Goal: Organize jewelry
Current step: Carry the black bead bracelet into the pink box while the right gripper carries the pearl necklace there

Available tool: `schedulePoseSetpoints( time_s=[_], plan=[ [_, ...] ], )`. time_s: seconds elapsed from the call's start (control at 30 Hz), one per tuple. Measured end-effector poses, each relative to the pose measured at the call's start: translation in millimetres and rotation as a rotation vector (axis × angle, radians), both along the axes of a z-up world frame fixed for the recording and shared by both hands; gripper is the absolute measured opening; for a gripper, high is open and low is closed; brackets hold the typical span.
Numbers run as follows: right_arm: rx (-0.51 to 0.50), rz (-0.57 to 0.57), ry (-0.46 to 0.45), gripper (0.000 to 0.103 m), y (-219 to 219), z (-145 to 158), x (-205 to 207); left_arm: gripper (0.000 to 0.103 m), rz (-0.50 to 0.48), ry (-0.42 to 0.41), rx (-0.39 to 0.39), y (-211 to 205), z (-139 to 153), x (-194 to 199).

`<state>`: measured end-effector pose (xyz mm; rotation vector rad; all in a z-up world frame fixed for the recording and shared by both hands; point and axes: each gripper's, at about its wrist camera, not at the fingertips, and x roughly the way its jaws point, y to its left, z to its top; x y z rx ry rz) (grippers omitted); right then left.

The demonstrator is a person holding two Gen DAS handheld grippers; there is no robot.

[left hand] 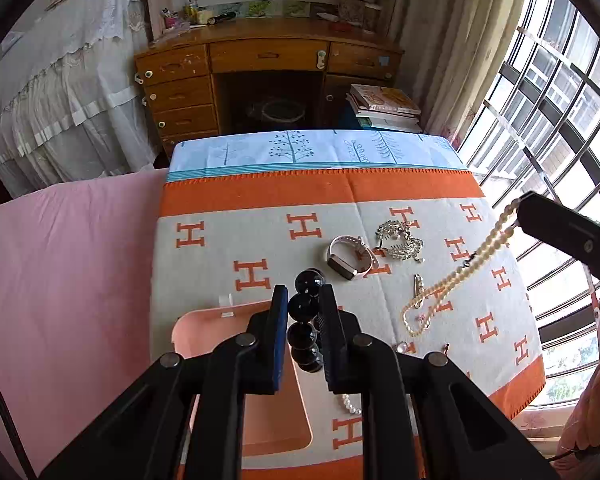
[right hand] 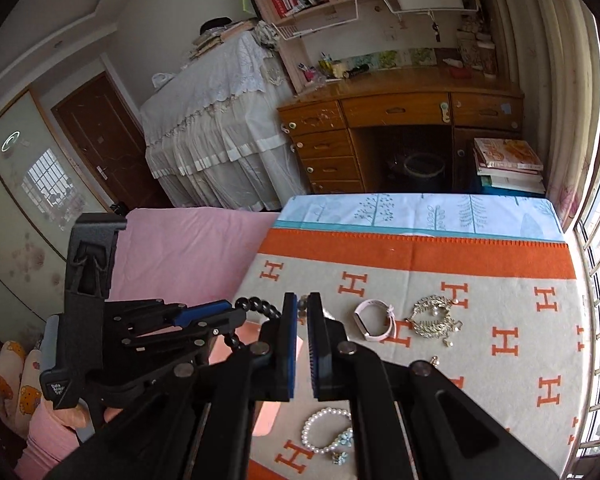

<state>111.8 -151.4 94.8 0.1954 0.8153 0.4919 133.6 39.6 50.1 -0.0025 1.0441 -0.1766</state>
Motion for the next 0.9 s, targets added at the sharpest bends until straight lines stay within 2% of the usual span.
schedulePoseSetpoints(
  time_s=[0.17,0.33,0.53,0.73,0.77,0.8,0.83,0.87,0.9],
  plan=[
    [0.048,0.07,-0.05,0.005,30,19,-14,0.013,0.034,0.005,0.024,19,-17,-23],
    [0.059,0.133,-0.056,0.005,63,13,-19,0.013,0.056,0.034,0.039,31,-52,-38],
    [0.04,0.194,0.023,0.005,99,-24,-15,0.013,0.119,0.083,0.009,49,-101,-51],
    [-0.03,0.214,0.097,0.005,122,-72,-13,0.014,0.2,0.054,0.022,58,-125,-73],
    [-0.045,0.214,0.101,0.005,125,-78,-13,0.023,0.215,0.045,0.036,59,-126,-76],
    [-0.059,0.214,0.109,0.005,127,-83,-13,0.04,0.226,0.037,0.05,59,-127,-79],
    [-0.069,0.213,0.117,0.005,128,-88,-13,0.052,0.237,0.025,0.064,58,-127,-82],
    [-0.077,0.214,0.126,0.005,130,-93,-13,0.072,0.246,0.006,0.075,57,-126,-85],
    [-0.087,0.215,0.131,0.006,131,-97,-13,0.077,0.255,-0.018,0.085,56,-124,-88]
  ],
)
